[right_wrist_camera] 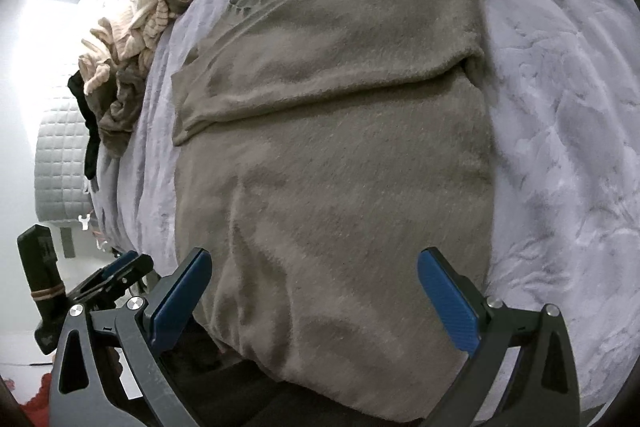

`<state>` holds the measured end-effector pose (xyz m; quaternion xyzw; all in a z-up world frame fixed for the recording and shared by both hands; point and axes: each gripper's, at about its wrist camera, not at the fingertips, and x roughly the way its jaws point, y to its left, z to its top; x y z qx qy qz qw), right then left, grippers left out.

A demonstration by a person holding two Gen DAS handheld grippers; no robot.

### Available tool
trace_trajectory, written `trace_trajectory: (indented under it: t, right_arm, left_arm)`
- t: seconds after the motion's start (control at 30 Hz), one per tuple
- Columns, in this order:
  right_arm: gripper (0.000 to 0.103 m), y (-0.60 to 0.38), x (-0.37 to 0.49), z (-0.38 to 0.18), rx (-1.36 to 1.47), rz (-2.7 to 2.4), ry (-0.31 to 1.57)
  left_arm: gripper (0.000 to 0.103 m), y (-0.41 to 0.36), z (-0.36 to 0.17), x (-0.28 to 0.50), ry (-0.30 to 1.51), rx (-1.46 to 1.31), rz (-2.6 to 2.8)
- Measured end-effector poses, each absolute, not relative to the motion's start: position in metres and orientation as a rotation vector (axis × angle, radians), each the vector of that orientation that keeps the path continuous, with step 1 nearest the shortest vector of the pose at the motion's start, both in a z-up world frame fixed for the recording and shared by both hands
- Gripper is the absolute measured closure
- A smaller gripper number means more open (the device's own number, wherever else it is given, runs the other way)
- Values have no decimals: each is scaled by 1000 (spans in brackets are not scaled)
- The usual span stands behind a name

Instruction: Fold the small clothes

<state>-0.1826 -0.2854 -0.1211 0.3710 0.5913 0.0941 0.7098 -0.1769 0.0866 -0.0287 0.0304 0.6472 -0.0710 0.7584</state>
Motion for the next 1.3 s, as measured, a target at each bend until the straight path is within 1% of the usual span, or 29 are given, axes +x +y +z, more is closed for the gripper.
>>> trace_trajectory:
  t: [0.13, 0.37, 0.53, 0.63, 1.03, 1.17, 1.3]
  right_arm:
    - [0, -278, -198, -114, 820, 185, 1276]
    - [0, -254, -237, -116, 809, 119, 1283]
    - [0, -241, -272, -109, 841, 90, 1222]
    - [0, -235, -289, -107, 850, 69, 1223]
    - [0, -240, -344, -110, 903, -27, 1195]
    - [0, -243, -361, -121, 912, -54, 1196]
    - [0, -240, -373, -141, 898, -73, 1251]
  left_arm:
    - [21, 100, -31, -185, 1404, 59, -160]
    - [21, 128, -49, -225, 1424, 37, -190]
    - [21, 151, -49, -249, 1409, 39, -206]
    - [21, 166, -49, -260, 1401, 30, -204]
    - [21, 197, -54, -289, 1359, 0, -237]
    - [21, 210, -64, -294, 1367, -40, -272]
    - [21, 217, -84, -298, 1417, -61, -303]
